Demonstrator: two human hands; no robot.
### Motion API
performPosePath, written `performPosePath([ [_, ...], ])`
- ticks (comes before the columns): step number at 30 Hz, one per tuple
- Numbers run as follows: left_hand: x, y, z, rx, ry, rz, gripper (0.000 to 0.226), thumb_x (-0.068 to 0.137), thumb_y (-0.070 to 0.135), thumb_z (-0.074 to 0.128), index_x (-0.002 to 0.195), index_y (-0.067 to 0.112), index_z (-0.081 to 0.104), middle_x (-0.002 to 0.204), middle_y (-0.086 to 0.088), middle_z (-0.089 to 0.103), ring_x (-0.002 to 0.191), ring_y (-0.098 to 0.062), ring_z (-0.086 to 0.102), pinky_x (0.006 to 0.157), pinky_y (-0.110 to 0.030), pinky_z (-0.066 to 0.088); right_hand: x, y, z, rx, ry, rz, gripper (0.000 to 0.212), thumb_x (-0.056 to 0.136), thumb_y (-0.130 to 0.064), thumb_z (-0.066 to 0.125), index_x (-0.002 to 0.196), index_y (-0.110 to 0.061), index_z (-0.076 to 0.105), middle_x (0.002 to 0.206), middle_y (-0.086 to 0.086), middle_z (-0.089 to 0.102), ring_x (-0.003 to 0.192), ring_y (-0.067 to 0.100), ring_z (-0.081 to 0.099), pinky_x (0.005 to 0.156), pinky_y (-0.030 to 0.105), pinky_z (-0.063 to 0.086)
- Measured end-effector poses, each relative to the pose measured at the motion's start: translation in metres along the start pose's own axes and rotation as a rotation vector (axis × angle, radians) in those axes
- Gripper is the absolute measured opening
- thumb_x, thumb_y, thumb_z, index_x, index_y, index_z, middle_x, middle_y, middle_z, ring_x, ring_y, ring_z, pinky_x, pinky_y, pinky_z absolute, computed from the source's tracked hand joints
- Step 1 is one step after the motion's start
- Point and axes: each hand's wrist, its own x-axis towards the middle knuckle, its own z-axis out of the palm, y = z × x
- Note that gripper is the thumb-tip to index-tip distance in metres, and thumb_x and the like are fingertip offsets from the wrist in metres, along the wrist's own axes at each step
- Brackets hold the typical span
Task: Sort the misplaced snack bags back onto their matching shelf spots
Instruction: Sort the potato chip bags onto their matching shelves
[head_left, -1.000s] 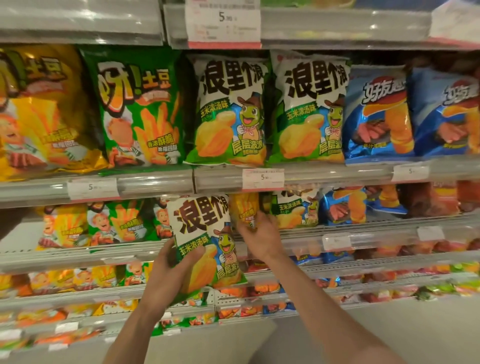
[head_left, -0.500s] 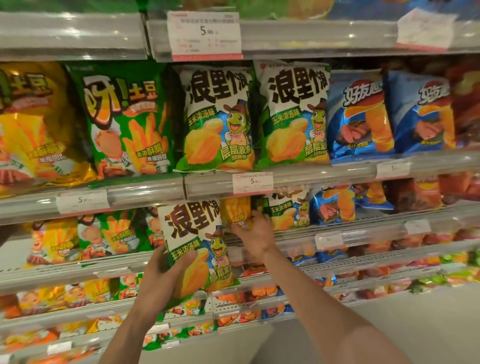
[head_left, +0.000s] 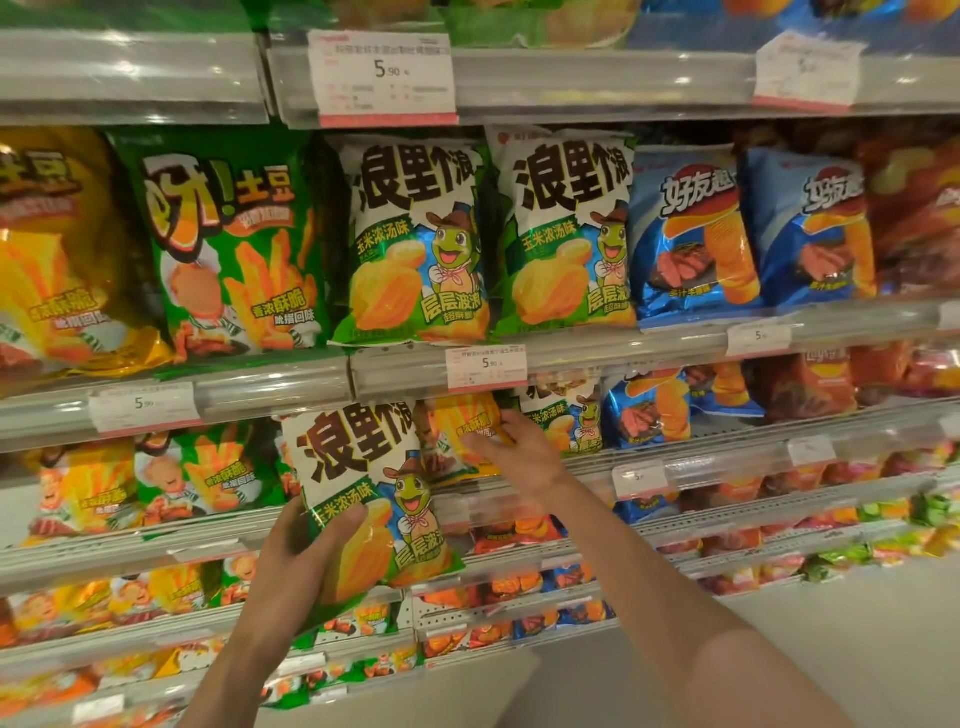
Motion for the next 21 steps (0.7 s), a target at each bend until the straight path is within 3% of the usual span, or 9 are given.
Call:
performPosePath([
  [3, -0.010, 0.012, 0.001, 0.019, -0.008, -0.028, 0.038, 0.093, 0.025, 0.066, 0.118, 0.031, 0.037, 0.091, 0.019, 0.047, 0.078, -0.003, 0.050, 0.061, -0.023, 0.041, -0.007, 0.009, -0.004, 0.009, -0.025, 0.019, 0.041, 0.088, -0.030, 0.076, 0.122, -0.013, 0.062, 0.114, -0.005, 0.064, 0.115, 0.014, 0.060, 0.084, 0.017, 0.043],
  [5, -0.003, 0.002, -0.003, 0.034, -0.001, -0.028, 0.038, 0.092, 0.028, 0.067, 0.118, 0.033, 0.039, 0.094, 0.018, 0.049, 0.080, -0.005, 0.053, 0.063, -0.026, 0.045, -0.013, 0.013, -0.006, 0.032, -0.034, 0.015, 0.034, 0.088, -0.024, 0.077, 0.117, -0.015, 0.062, 0.113, -0.004, 0.065, 0.114, 0.016, 0.062, 0.081, 0.014, 0.046],
  [7, 0.002, 0.000, -0.003, 0.053, -0.008, -0.023, 0.038, 0.086, 0.035, 0.070, 0.116, 0.039, 0.047, 0.103, 0.015, 0.057, 0.088, -0.013, 0.061, 0.075, -0.037, 0.055, -0.018, 0.019, -0.011, 0.053, -0.034, 0.008, 0.030, 0.088, -0.021, 0.077, 0.114, -0.018, 0.061, 0.110, -0.006, 0.066, 0.111, 0.015, 0.064, 0.081, 0.012, 0.049],
  [10, 0.007, 0.000, -0.001, 0.078, -0.039, -0.021, 0.033, 0.084, 0.042, 0.072, 0.108, 0.048, 0.050, 0.107, 0.016, 0.059, 0.103, -0.025, 0.063, 0.092, -0.046, 0.053, -0.032, 0.022, -0.022, 0.060, -0.033, 0.016, 0.030, 0.089, -0.022, 0.076, 0.115, -0.021, 0.062, 0.115, -0.006, 0.069, 0.103, 0.007, 0.068, 0.080, 0.018, 0.056],
  [12, 0.010, 0.001, 0.001, 0.137, -0.043, 0.009, 0.062, 0.075, 0.057, 0.077, 0.129, 0.040, 0.051, 0.123, 0.005, 0.062, 0.118, -0.031, 0.059, 0.101, -0.048, 0.049, -0.042, 0.029, -0.033, 0.071, -0.013, 0.016, 0.034, 0.088, -0.021, 0.077, 0.119, -0.021, 0.062, 0.118, -0.004, 0.069, 0.099, 0.005, 0.070, 0.080, 0.027, 0.061],
  [14, 0.016, -0.002, 0.003, 0.180, -0.036, 0.023, 0.102, 0.069, 0.069, 0.076, 0.153, 0.026, 0.037, 0.148, -0.006, 0.051, 0.131, -0.034, 0.052, 0.109, -0.051, 0.043, -0.050, 0.035, -0.044, 0.007, 0.005, 0.017, 0.040, 0.086, -0.029, 0.079, 0.122, -0.025, 0.063, 0.118, -0.007, 0.071, 0.106, 0.009, 0.069, 0.093, 0.038, 0.058],
  [17, 0.025, -0.004, 0.003, 0.139, -0.025, 0.013, 0.100, 0.078, 0.058, 0.069, 0.158, 0.016, 0.026, 0.156, -0.012, 0.041, 0.136, -0.036, 0.047, 0.109, -0.048, 0.040, -0.063, 0.045, -0.056, -0.063, -0.016, 0.011, 0.049, 0.077, -0.040, 0.082, 0.122, -0.035, 0.064, 0.116, -0.014, 0.072, 0.111, 0.011, 0.068, 0.098, 0.044, 0.056],
  [21, 0.036, -0.002, 0.003, 0.195, -0.047, 0.033, 0.105, 0.077, 0.064, 0.071, 0.159, 0.016, 0.026, 0.157, -0.014, 0.040, 0.137, -0.037, 0.046, 0.113, -0.052, 0.037, -0.083, 0.050, -0.070, -0.167, -0.008, 0.004, 0.043, 0.080, -0.030, 0.083, 0.119, -0.029, 0.065, 0.111, -0.014, 0.070, 0.107, 0.006, 0.066, 0.098, 0.037, 0.055],
])
